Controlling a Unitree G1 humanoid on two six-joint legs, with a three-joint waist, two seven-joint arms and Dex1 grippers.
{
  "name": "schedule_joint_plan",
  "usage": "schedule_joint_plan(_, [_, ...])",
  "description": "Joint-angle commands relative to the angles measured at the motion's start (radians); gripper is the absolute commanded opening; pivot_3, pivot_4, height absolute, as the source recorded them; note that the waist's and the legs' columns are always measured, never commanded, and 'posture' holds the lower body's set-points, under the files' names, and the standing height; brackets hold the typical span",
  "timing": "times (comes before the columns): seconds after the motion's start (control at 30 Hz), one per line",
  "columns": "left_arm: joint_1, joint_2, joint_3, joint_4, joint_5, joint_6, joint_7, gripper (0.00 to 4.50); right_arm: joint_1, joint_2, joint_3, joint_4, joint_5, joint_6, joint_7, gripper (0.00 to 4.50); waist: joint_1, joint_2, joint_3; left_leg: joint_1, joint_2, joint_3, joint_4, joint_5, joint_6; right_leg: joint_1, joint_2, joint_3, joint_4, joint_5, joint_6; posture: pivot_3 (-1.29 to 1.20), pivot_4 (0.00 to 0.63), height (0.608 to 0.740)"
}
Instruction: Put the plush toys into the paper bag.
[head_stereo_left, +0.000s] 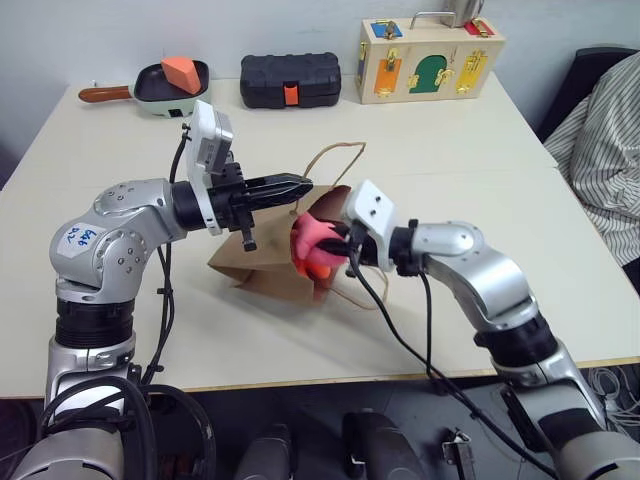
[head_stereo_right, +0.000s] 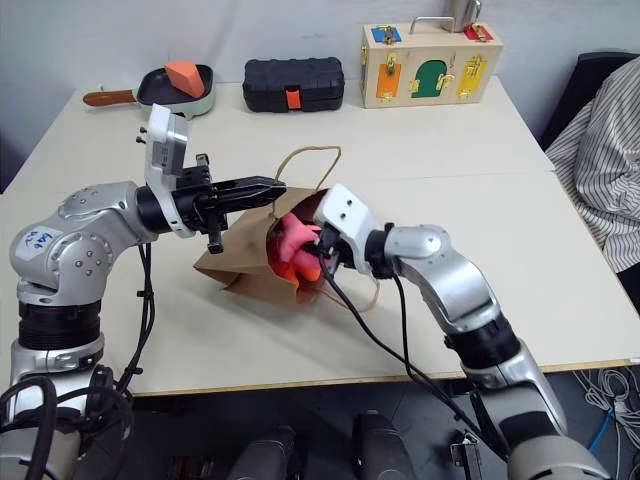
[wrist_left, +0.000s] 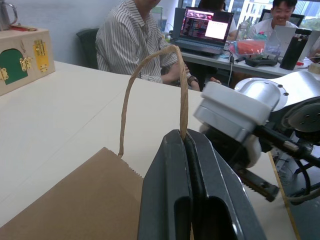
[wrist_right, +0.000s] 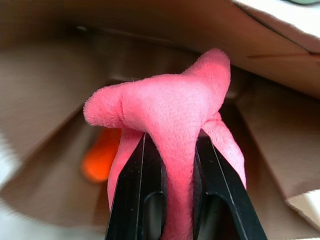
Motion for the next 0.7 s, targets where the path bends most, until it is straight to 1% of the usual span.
schedule_joint_plan(0.03, [0.001, 0.007, 0.012, -0.037, -0.023, -0.002, -0.012, 0.0, -0.076, 0.065, -0.029, 0.063, 0.022, -0.028, 0.014, 0.12, 0.0, 0.0, 0.0, 0.0, 0.0, 0.0, 0.0, 0.0, 0.0, 0.0, 0.0, 0.0, 0.0, 0.0, 0.0, 0.0, 0.15, 0.74])
schedule_joint_plan(0.13, [0.001, 0.006, 0.014, -0.039, -0.023, 0.0, -0.011, 0.0, -0.113, 0.157, -0.069, 0.134, 0.072, 0.011, 0.001, 0.12, 0.0, 0.0, 0.0, 0.0, 0.0, 0.0, 0.0, 0.0, 0.0, 0.0, 0.0, 0.0, 0.0, 0.0, 0.0, 0.0, 0.15, 0.74])
schedule_joint_plan(0.2, [0.002, 0.005, 0.016, -0.042, -0.024, 0.001, -0.01, 0.0, -0.117, 0.205, -0.062, 0.176, 0.063, 0.006, -0.012, 0.12, -0.001, 0.0, 0.0, 0.0, 0.0, 0.0, 0.0, 0.0, 0.0, 0.0, 0.0, -0.001, 0.001, 0.0, 0.0, 0.0, 0.15, 0.74])
schedule_joint_plan(0.3, [0.004, 0.004, 0.02, -0.049, -0.025, 0.006, -0.003, 0.0, -0.11, 0.273, -0.016, 0.251, 0.009, -0.05, -0.039, 0.12, -0.001, 0.0, 0.0, 0.0, 0.0, -0.001, 0.0, 0.0, 0.0, 0.0, 0.0, -0.001, 0.001, 0.0, 0.0, 0.0, 0.15, 0.74])
schedule_joint_plan(0.43, [0.007, 0.005, 0.026, -0.056, -0.028, 0.014, 0.007, 0.0, -0.119, 0.338, -0.02, 0.33, -0.02, -0.11, -0.062, 0.12, -0.002, 0.0, 0.0, 0.0, -0.001, -0.001, 0.0, 0.0, 0.0, 0.0, -0.001, -0.001, 0.002, 0.0, 0.0, 0.0, 0.15, 0.74])
schedule_joint_plan(0.47, [0.008, 0.008, 0.028, -0.057, -0.029, 0.016, 0.008, 0.0, -0.115, 0.342, -0.019, 0.34, -0.027, -0.121, -0.058, 0.85, -0.003, 0.0, 0.0, 0.0, -0.001, -0.001, 0.0, 0.0, 0.0, 0.0, -0.001, -0.001, 0.002, 0.0, 0.0, 0.0, 0.15, 0.74])
schedule_joint_plan(0.53, [0.01, 0.013, 0.032, -0.057, -0.029, 0.017, 0.006, 0.0, -0.105, 0.341, -0.015, 0.347, -0.033, -0.128, -0.045, 1.42, -0.004, 0.0, 0.0, 0.0, -0.001, -0.001, 0.0, 0.0, 0.0, 0.0, -0.001, -0.001, 0.002, 0.0, 0.0, 0.0, 0.15, 0.74])
schedule_joint_plan(0.57, [0.01, 0.015, 0.033, -0.056, -0.028, 0.017, 0.005, 0.0, -0.1, 0.337, -0.013, 0.347, -0.033, -0.127, -0.037, 1.85, -0.004, 0.0, 0.0, 0.0, -0.001, -0.001, 0.0, 0.0, 0.0, 0.0, -0.001, -0.001, 0.002, 0.0, 0.0, 0.0, 0.15, 0.74])
schedule_joint_plan(0.6, [0.01, 0.016, 0.035, -0.053, -0.027, 0.017, 0.004, 0.0, -0.094, 0.333, -0.012, 0.344, -0.032, -0.124, -0.028, 2.14, -0.005, 0.0, 0.0, 0.0, -0.001, -0.001, 0.0, 0.0, 0.0, 0.0, -0.001, -0.001, 0.002, 0.0, 0.0, 0.0, 0.15, 0.74])
schedule_joint_plan(0.63, [0.01, 0.017, 0.036, -0.051, -0.026, 0.017, 0.005, 0.0, -0.088, 0.327, -0.012, 0.339, -0.03, -0.122, -0.02, 2.55, -0.007, 0.0, 0.0, 0.0, -0.001, -0.001, 0.0, 0.0, 0.0, 0.0, -0.001, -0.002, 0.002, 0.0, 0.0, 0.0, 0.15, 0.74])
schedule_joint_plan(0.7, [0.01, 0.017, 0.037, -0.051, -0.025, 0.016, 0.007, 0.0, -0.074, 0.304, -0.018, 0.317, -0.033, -0.116, -0.009, 3.23, -0.009, 0.0, 0.0, 0.0, -0.001, -0.002, 0.0, 0.0, 0.0, 0.0, -0.001, -0.002, 0.002, 0.0, 0.0, 0.0, 0.15, 0.74])
